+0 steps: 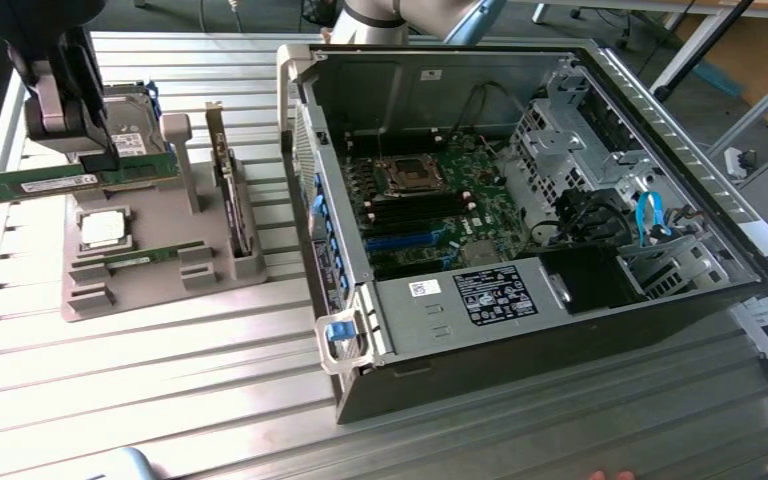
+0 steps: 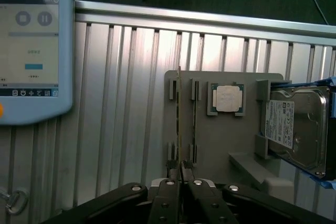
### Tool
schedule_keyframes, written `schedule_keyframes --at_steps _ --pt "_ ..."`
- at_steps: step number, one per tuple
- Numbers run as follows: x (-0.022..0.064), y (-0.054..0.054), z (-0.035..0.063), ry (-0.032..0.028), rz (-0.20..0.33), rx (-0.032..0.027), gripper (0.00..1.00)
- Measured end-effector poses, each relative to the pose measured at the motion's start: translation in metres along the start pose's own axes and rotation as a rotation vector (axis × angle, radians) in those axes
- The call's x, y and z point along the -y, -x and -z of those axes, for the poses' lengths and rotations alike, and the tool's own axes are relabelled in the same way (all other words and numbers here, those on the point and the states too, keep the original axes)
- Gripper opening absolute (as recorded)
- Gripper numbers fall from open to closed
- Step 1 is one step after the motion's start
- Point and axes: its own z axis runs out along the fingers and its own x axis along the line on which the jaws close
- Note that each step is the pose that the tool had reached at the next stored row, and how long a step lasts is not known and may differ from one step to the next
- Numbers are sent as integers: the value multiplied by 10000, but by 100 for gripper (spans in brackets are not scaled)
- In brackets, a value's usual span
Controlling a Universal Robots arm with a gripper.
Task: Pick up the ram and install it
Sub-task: 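Pick up the ram and move it above insertion slot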
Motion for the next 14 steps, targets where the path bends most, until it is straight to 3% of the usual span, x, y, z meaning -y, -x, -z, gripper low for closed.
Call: schedule_keyframes --at_steps 8,14 --pt "32 -3 1 0 0 0 12" --pt "126 -12 3 0 0 0 12"
